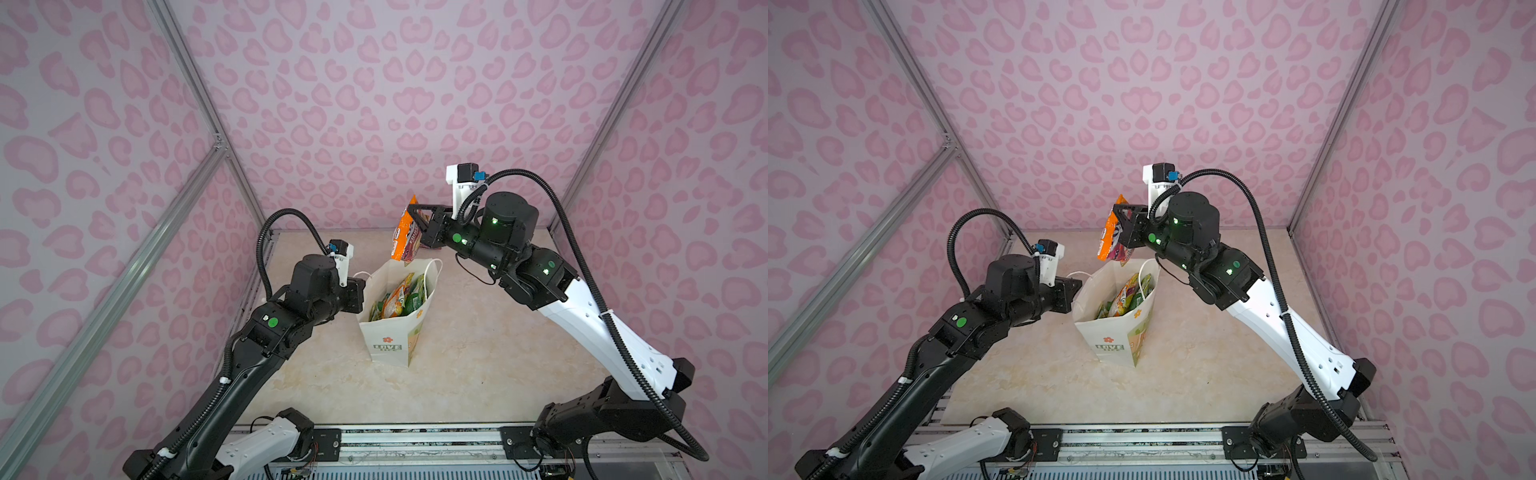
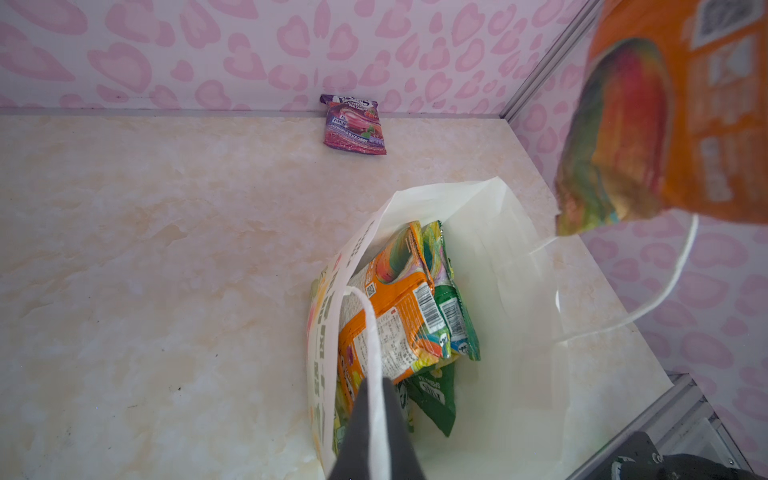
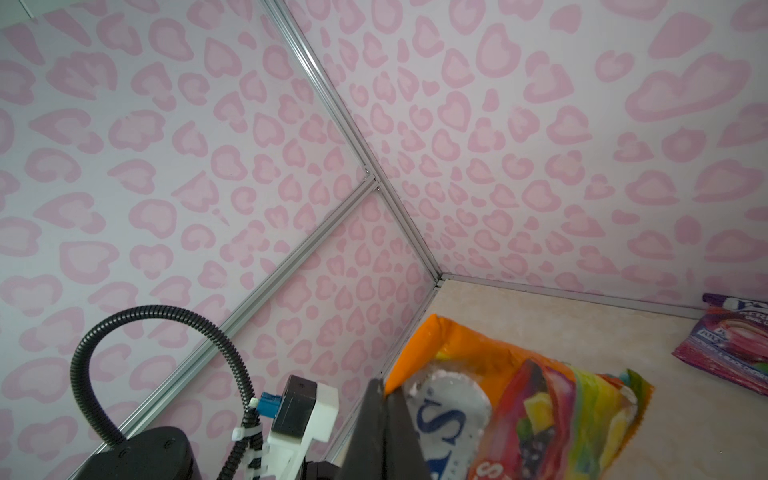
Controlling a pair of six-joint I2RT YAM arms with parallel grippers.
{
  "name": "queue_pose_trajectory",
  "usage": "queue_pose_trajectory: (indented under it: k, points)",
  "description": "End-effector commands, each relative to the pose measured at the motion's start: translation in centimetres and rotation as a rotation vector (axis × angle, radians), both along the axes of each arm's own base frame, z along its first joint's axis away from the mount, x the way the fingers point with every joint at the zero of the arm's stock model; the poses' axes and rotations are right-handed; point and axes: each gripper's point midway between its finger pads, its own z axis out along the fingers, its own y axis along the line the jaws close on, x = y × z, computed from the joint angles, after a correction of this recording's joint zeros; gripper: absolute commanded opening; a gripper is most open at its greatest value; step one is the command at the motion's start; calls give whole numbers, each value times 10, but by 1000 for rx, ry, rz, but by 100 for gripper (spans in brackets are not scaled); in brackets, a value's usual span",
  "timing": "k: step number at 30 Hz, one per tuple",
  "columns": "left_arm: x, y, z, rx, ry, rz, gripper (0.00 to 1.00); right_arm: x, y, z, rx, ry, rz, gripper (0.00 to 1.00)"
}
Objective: Place the snacks into the paper bag
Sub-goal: Place the snack in the paper bag.
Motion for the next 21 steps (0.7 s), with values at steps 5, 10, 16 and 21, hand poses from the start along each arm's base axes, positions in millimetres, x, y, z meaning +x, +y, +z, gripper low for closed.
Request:
queue_pose_trajectory:
  k: [5,10,16,21]
  points:
    - [2,-2,6,-10,-29,-7,6,-6,20,-37,8,56,45,0]
    - [2,-3,6,-11,-25,-11,6,-6,18,-74,-5,119,26,0]
    - [4,-4,3,-10,-18,-13,6,-11,19,-113,-36,186,22,0]
    - [4,-3,3,-11,-18,-13,6,-23,27,-128,-59,207,46,0]
